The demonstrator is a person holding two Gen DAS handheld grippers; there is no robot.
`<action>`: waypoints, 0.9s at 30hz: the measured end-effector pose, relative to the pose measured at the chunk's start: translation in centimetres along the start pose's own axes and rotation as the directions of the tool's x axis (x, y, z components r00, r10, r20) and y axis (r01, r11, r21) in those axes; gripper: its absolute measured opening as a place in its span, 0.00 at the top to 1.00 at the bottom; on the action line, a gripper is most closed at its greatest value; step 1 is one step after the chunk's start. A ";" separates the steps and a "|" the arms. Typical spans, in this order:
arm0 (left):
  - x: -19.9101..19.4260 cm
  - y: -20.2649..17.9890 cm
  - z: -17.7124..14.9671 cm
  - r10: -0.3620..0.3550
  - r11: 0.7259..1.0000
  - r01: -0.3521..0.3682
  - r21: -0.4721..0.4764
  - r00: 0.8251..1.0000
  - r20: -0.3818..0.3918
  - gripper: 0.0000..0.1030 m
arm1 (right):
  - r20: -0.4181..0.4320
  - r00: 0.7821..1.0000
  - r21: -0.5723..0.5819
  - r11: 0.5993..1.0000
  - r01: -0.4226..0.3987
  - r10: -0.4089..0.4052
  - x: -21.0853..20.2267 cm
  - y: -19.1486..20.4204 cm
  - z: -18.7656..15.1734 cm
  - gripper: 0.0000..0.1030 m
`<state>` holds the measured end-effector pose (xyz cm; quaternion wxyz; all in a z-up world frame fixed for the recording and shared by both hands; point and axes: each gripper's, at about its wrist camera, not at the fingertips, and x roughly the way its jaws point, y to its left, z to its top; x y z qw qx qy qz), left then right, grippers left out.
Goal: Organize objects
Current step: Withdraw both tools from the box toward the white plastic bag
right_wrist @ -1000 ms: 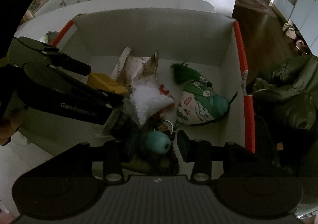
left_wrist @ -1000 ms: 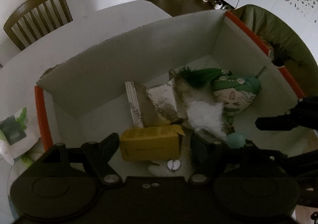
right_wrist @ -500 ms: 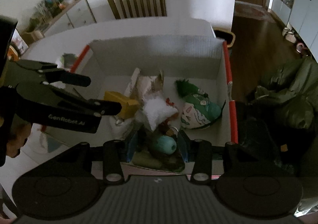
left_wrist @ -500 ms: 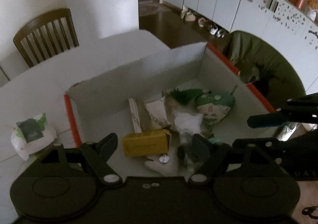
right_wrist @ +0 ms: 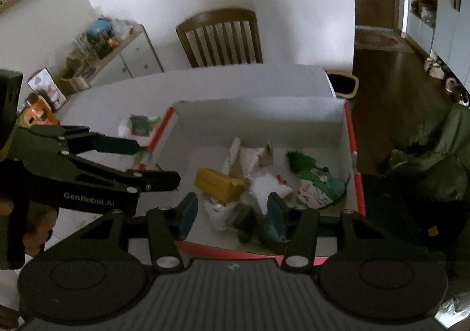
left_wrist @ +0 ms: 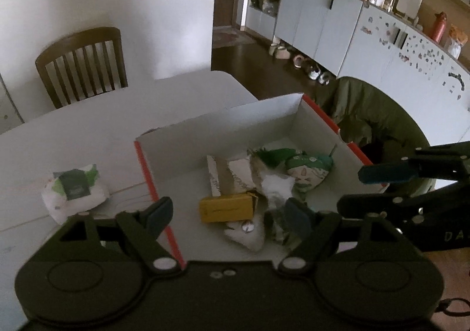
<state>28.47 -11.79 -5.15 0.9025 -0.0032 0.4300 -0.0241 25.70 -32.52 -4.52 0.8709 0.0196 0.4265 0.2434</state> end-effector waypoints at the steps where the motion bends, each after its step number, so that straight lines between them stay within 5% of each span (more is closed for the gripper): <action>1: -0.4 0.3 -0.1 -0.003 1.000 0.003 -0.007 1.000 0.006 0.19 | 0.007 1.000 0.000 1.000 -0.003 0.003 -0.2 0.4 0.0 0.50; 13: -5.0 4.9 -2.2 0.017 0.999 -0.014 -0.052 0.998 0.061 0.14 | 0.054 0.998 0.004 0.999 -0.041 0.040 -0.7 6.0 -0.4 0.45; 27: -8.4 11.1 -4.6 0.061 0.998 -0.057 -0.037 0.992 0.110 0.01 | 0.103 0.989 -0.015 0.994 -0.104 0.105 1.0 13.4 -0.1 0.24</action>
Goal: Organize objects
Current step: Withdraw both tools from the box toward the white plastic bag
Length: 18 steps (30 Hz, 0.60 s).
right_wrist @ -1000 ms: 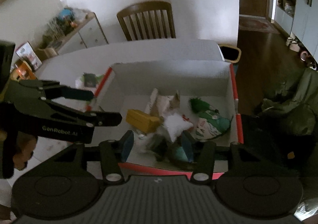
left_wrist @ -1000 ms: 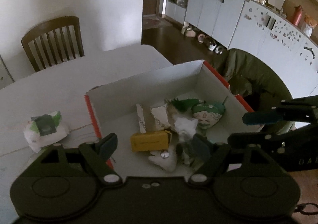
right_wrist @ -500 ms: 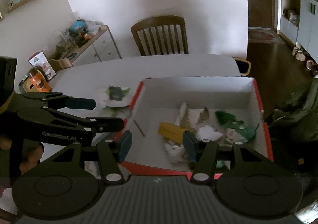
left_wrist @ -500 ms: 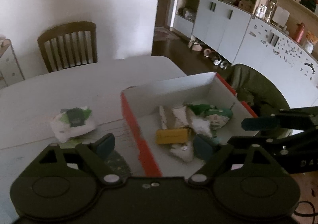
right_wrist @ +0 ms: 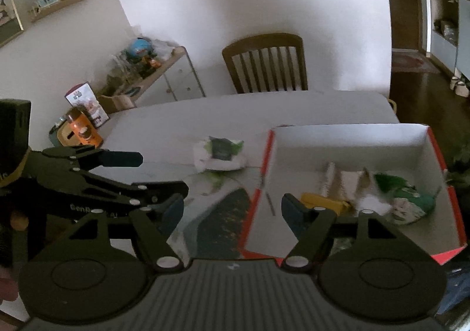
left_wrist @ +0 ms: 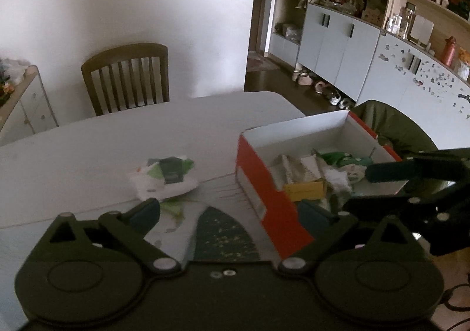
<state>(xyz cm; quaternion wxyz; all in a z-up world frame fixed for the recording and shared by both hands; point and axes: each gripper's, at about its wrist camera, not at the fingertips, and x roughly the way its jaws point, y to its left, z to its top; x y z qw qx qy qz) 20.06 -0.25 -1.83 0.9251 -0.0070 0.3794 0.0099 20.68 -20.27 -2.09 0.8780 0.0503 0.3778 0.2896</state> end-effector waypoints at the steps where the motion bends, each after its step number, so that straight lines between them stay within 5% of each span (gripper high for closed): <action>1: -0.1 0.4 -0.1 -0.002 1.000 0.002 -0.003 1.000 0.003 0.01 | 0.003 1.000 -0.003 1.000 -0.002 0.002 0.3 0.5 0.1 0.24; 18: 3.8 8.3 -2.6 0.010 0.999 -0.010 -0.053 1.000 -0.005 0.01 | -0.061 0.995 -0.074 0.995 0.068 -0.073 8.5 4.7 3.7 0.19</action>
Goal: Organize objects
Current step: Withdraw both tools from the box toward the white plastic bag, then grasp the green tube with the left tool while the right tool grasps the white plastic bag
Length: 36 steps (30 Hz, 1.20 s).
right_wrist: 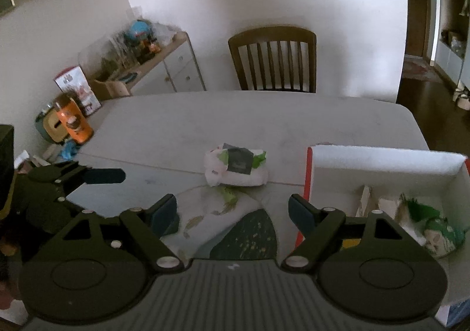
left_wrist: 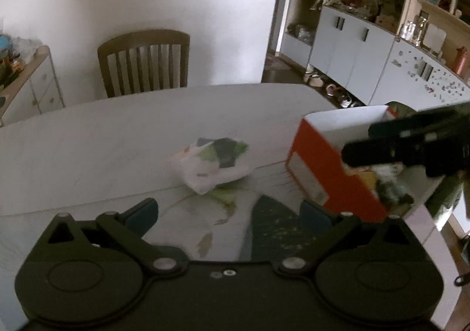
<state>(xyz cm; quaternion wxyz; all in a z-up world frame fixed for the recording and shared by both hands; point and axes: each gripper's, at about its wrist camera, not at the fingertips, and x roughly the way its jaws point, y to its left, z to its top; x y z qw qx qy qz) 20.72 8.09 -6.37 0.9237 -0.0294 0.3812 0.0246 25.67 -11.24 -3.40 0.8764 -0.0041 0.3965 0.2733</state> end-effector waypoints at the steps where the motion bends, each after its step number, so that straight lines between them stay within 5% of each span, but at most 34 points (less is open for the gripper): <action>1: 0.5 0.3 -0.2 0.008 1.000 -0.008 -0.006 1.000 0.000 0.01 | -0.009 1.000 -0.008 1.000 0.006 -0.006 0.7 0.0 0.4 0.19; 21: 9.7 2.3 -1.4 -0.032 0.998 0.034 0.054 0.999 -0.036 0.01 | -0.192 0.981 -0.247 0.968 -0.045 -0.004 13.2 1.9 6.6 0.19; 31: 12.4 2.5 -1.4 -0.064 0.993 0.069 0.099 0.997 -0.046 0.01 | -0.314 0.949 -0.430 0.896 -0.113 -0.031 18.9 2.7 8.2 0.19; 36: 13.0 2.4 -1.3 -0.077 0.989 0.082 0.121 0.996 -0.047 0.02 | -0.401 0.915 -0.508 0.842 -0.182 -0.044 21.4 3.0 8.2 0.19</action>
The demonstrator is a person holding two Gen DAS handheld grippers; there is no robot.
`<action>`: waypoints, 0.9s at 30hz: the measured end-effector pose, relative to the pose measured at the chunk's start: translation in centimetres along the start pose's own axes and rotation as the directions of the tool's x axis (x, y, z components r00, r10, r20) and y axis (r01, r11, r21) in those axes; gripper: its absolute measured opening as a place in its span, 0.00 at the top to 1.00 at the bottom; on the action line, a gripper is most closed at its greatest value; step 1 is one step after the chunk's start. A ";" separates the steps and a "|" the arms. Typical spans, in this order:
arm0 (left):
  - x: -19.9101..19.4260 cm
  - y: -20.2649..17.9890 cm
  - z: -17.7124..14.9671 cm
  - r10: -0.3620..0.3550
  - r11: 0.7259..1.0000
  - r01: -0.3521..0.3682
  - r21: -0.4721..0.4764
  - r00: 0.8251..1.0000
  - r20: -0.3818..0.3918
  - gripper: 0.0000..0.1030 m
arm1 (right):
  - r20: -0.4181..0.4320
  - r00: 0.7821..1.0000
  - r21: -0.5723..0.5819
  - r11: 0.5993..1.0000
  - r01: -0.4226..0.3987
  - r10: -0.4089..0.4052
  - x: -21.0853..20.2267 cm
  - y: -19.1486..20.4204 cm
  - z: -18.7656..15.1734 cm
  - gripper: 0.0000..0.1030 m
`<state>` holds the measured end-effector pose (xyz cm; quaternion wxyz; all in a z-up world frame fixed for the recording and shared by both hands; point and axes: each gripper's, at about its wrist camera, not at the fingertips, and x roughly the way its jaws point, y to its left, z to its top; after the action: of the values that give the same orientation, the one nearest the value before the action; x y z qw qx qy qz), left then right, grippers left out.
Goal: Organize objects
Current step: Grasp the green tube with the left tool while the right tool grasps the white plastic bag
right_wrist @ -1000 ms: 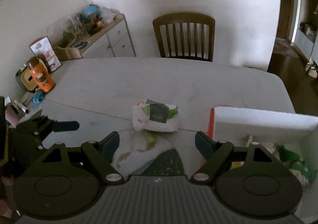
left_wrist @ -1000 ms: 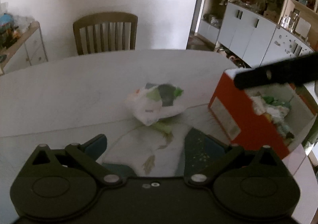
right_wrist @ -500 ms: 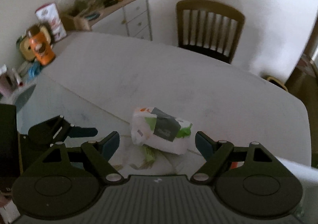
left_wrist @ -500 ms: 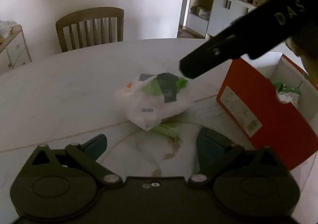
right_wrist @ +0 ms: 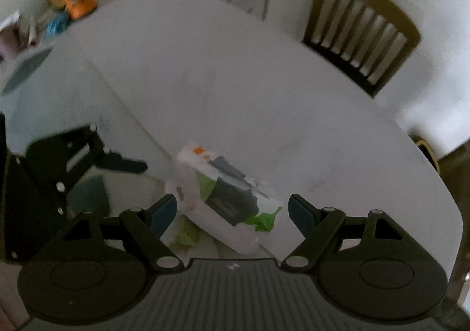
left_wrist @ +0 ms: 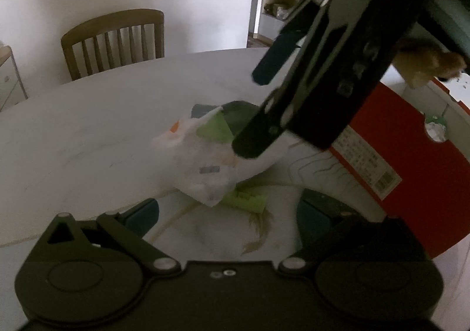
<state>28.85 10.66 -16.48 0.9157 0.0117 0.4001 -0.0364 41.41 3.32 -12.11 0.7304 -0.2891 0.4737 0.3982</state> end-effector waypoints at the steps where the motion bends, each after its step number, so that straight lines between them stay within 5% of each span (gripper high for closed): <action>1: 0.1 -0.1 0.0 -0.001 1.000 0.001 0.006 1.000 0.001 0.02 | -0.017 1.000 -0.034 0.999 -0.003 0.003 0.4 0.1 0.2 0.19; 9: 1.4 -0.2 0.1 -0.002 1.000 0.002 0.015 1.000 -0.006 0.07 | -0.091 0.996 -0.167 0.986 0.002 -0.018 3.5 0.8 1.0 0.19; 19: 2.4 -0.1 0.2 -0.004 0.999 0.004 0.039 1.000 -0.010 0.22 | -0.086 0.996 -0.148 0.989 -0.028 0.015 4.8 0.5 1.6 0.20; 27: 2.8 -0.4 0.0 0.003 0.998 -0.003 0.059 1.000 0.001 0.27 | -0.075 0.995 -0.031 0.997 -0.067 0.064 4.5 -1.3 1.5 0.49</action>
<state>30.69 10.07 -18.55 0.9152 0.0395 0.3983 -0.0470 44.24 5.23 -15.66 0.6941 -0.3001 0.5027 0.4189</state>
